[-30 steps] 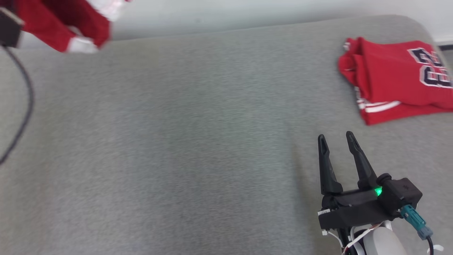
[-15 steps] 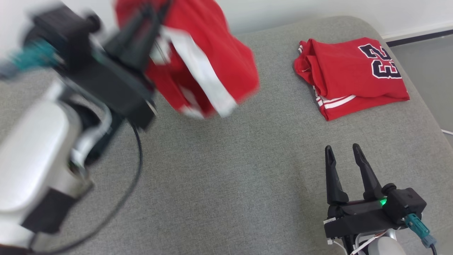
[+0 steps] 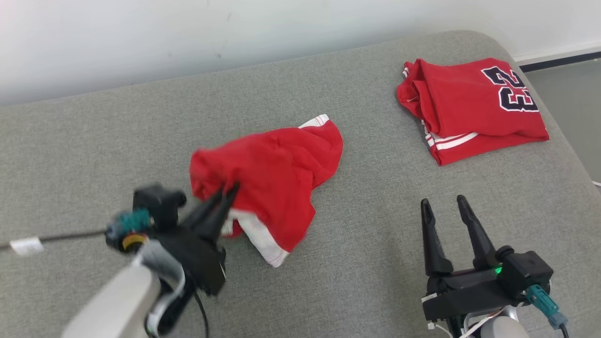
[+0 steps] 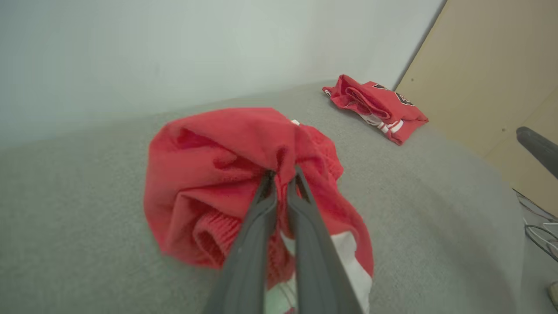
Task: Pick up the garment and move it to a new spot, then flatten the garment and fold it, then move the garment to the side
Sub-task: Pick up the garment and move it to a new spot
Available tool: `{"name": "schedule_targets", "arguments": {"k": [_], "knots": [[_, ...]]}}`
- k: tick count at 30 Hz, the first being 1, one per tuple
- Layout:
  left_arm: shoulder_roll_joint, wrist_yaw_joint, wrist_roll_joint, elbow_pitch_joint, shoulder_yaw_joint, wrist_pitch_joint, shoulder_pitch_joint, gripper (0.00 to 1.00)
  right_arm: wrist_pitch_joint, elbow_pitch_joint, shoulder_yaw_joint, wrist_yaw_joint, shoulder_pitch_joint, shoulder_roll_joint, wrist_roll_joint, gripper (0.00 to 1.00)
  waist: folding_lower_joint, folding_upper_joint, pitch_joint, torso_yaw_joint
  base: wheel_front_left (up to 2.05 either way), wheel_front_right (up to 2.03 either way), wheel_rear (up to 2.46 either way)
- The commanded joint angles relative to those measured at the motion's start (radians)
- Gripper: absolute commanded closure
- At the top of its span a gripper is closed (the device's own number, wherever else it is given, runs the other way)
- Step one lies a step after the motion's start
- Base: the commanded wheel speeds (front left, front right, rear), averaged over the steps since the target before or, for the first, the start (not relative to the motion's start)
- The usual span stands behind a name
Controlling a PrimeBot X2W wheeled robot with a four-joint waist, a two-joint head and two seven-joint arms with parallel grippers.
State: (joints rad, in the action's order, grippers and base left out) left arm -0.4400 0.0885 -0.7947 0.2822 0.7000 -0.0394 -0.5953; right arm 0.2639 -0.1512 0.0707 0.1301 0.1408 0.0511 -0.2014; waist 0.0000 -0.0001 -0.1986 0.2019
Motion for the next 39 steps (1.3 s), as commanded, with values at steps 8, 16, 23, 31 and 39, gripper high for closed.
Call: {"name": "schedule_targets", "arguments": {"k": [8, 16, 23, 31, 39], "knots": [[0.071, 0.022, -0.026, 0.136, 0.046, -0.052, 0.05, 0.0, 0.001, -0.009, 0.014, 0.001, -0.011, -0.002, 0.008, 0.0, 0.0, 0.0001, 0.015, -0.016, 0.0, 0.0, 0.0], [0.054, 0.004, -0.02, 0.085, -0.004, -0.157, 0.049, 0.0, 0.001, -0.006, 0.007, 0.001, -0.034, -0.001, 0.012, 0.0, 0.0, 0.0001, 0.056, -0.063, 0.0, 0.0, 0.0], [-0.033, -0.084, 0.0, -0.071, -0.105, -0.211, 0.138, 0.0, 0.001, -0.001, -0.014, 0.001, -0.043, -0.001, 0.028, 0.0, 0.0, 0.0001, 0.091, -0.106, 0.0, 0.0, 0.0], [-0.059, -0.184, 0.117, -0.233, -0.265, -0.226, 0.279, 0.0, 0.0, 0.012, -0.039, 0.001, -0.059, -0.001, 0.035, 0.0, 0.0, 0.0001, 0.108, -0.14, 0.0, 0.0, 0.0], [0.053, -0.168, 0.249, -0.302, -0.473, -0.225, 0.49, 0.0, 0.0, 0.021, -0.065, 0.001, -0.07, -0.001, 0.022, 0.0, 0.0, 0.0001, 0.104, -0.169, 0.0, 0.0, 0.0]]}}
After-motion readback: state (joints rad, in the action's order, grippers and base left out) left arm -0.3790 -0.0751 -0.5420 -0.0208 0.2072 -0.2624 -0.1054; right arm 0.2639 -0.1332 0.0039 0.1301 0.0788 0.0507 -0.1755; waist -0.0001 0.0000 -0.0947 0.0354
